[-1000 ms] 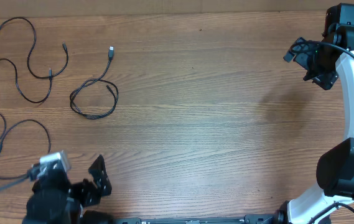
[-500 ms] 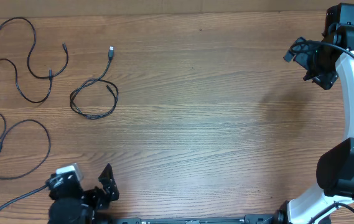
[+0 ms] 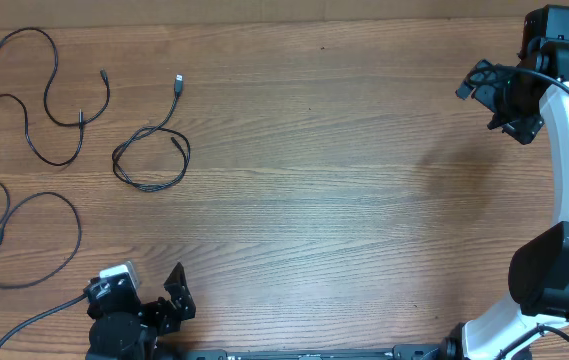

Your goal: Untangle cables

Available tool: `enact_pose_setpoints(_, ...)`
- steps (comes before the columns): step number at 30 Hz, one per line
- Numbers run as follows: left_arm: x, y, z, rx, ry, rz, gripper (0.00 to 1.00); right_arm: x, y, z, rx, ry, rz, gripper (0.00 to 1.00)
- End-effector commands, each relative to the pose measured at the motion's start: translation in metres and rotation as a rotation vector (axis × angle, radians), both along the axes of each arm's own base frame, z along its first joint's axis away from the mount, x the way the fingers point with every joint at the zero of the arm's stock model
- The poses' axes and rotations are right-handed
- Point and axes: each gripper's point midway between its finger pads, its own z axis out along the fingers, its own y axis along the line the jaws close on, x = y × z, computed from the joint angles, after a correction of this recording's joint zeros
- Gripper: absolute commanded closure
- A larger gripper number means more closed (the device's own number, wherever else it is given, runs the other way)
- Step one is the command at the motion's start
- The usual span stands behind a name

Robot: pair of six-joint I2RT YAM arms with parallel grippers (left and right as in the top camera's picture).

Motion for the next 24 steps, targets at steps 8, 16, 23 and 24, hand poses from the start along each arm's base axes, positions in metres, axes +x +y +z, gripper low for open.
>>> enact_pose_setpoints(8, 0.0, 0.009, 0.001, -0.005, -0.017, 0.066, 0.01, 0.001, -0.002, 0.008, -0.011, -0.023, -0.002, 0.0)
enact_pose_setpoints(16, 0.038, -0.005, 0.05, 0.039, -0.282, -0.034, 0.0, 0.001, -0.002, 0.008, -0.011, -0.023, -0.002, 0.0)
enact_pose_setpoints(23, 0.069, -0.026, 0.046, 0.261, -0.418, -0.225, 0.01, 0.001, -0.002, 0.008, -0.011, -0.023, -0.002, 0.0)
enact_pose_setpoints(24, 0.073, -0.029, 0.043, 0.276, -0.433, -0.245, 0.01, 0.0, -0.002, 0.008, -0.011, -0.023, -0.002, 0.0)
